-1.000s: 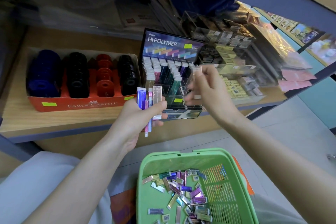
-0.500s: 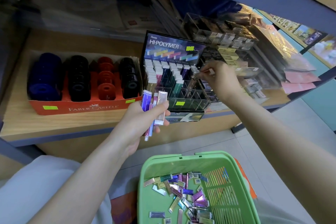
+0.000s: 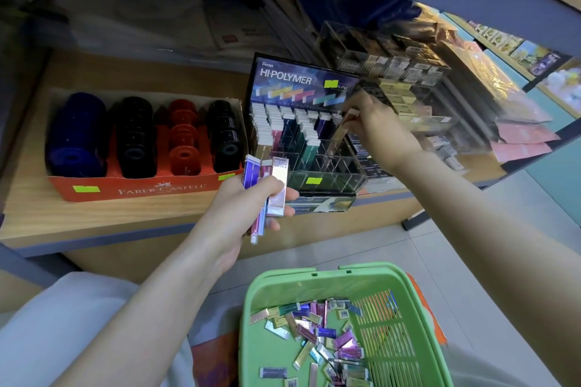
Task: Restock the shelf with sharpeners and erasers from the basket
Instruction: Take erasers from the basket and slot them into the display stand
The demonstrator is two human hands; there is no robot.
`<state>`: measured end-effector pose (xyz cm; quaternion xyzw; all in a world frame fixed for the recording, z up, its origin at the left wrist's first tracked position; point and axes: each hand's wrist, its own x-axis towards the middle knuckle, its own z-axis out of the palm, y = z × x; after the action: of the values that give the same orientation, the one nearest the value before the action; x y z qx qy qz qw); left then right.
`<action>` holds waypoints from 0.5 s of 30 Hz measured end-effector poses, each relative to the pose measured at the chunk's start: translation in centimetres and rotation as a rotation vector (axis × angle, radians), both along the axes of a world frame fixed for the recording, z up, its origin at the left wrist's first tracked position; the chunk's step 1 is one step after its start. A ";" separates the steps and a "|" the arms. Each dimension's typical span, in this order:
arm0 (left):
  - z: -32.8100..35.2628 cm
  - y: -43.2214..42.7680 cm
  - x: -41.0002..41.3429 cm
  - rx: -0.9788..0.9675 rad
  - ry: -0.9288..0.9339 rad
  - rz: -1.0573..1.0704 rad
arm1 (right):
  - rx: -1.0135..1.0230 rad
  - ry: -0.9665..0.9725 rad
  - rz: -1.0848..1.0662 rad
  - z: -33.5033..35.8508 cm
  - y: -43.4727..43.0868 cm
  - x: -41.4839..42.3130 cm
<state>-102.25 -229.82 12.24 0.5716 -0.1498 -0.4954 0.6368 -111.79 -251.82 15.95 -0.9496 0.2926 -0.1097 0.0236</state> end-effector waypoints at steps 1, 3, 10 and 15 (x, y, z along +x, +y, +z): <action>-0.1 0.0 0.0 -0.001 -0.004 -0.002 | 0.007 -0.034 -0.003 0.0 0.1 -0.1; -0.1 0.0 0.0 -0.001 -0.011 -0.009 | -0.003 -0.049 -0.012 0.0 -0.1 -0.3; -0.4 -0.1 -0.1 0.011 -0.036 -0.015 | -0.043 0.048 0.013 1.1 -1.7 -0.4; -0.4 -0.2 -0.1 0.018 -0.038 -0.010 | 0.029 -0.029 0.029 1.0 -1.8 0.0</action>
<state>-102.34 -230.00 11.81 0.5860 -0.1601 -0.4887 0.6262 -111.74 -253.58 17.00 -0.9516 0.2799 -0.1190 0.0434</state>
